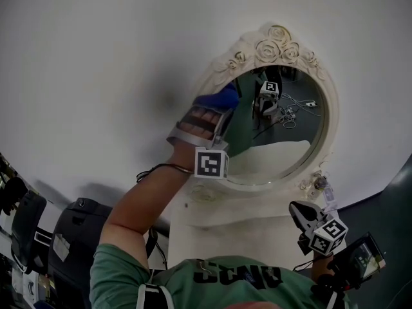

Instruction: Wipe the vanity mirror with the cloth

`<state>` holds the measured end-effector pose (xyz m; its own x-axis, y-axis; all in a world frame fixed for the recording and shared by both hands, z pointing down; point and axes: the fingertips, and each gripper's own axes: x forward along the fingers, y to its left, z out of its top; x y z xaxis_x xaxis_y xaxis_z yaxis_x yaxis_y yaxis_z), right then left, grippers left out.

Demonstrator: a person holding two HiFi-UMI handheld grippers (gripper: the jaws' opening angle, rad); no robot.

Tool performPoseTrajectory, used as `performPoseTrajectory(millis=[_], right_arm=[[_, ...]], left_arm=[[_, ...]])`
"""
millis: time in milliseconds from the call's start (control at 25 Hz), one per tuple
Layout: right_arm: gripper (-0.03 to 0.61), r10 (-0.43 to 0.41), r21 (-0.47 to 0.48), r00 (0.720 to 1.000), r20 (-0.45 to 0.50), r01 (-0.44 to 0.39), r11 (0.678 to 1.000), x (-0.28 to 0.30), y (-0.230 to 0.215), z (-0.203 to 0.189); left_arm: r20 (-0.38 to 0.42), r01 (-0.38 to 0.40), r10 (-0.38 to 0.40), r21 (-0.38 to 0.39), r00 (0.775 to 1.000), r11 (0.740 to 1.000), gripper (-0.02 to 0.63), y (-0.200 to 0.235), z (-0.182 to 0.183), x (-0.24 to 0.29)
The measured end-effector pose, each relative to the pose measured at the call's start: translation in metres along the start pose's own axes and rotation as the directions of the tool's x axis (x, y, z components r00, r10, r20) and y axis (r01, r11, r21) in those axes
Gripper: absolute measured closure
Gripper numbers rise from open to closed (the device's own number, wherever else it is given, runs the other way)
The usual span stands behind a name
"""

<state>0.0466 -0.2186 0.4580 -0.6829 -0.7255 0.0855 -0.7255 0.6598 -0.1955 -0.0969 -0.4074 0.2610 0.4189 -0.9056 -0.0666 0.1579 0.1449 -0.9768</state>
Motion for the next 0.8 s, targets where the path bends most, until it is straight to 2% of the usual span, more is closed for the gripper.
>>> performPoseTrajectory(millis=[160, 280, 480, 640, 800], right_arm=[[0.566, -0.018, 0.020, 1.000, 0.000, 0.018, 1.000, -0.012, -0.014, -0.009], [0.566, -0.030, 0.030, 1.000, 0.005, 0.030, 0.999, -0.027, -0.034, -0.012], [0.566, -0.051, 0.076, 0.998, 0.024, 0.049, 0.996, -0.064, -0.074, -0.017], [0.566, -0.078, 0.119, 0.996, 0.035, 0.073, 0.990, -0.096, -0.104, -0.029], [0.566, -0.116, 0.144, 0.993, 0.035, 0.110, 0.983, -0.129, -0.124, -0.037]], left_arm=[[-0.006, 0.005, -0.005, 0.004, 1.000, 1.000, 0.563, 0.001, 0.013, 0.013], [0.006, 0.008, -0.008, 0.017, 1.000, 1.000, 0.565, 0.007, 0.040, 0.029], [0.054, 0.038, -0.040, 0.045, 0.998, 0.998, 0.566, 0.012, 0.118, 0.069], [0.086, 0.021, -0.028, 0.078, 0.996, 0.997, 0.586, 0.013, 0.188, 0.109], [0.097, 0.074, -0.081, 0.068, 0.992, 0.995, 0.594, 0.004, 0.229, 0.129]])
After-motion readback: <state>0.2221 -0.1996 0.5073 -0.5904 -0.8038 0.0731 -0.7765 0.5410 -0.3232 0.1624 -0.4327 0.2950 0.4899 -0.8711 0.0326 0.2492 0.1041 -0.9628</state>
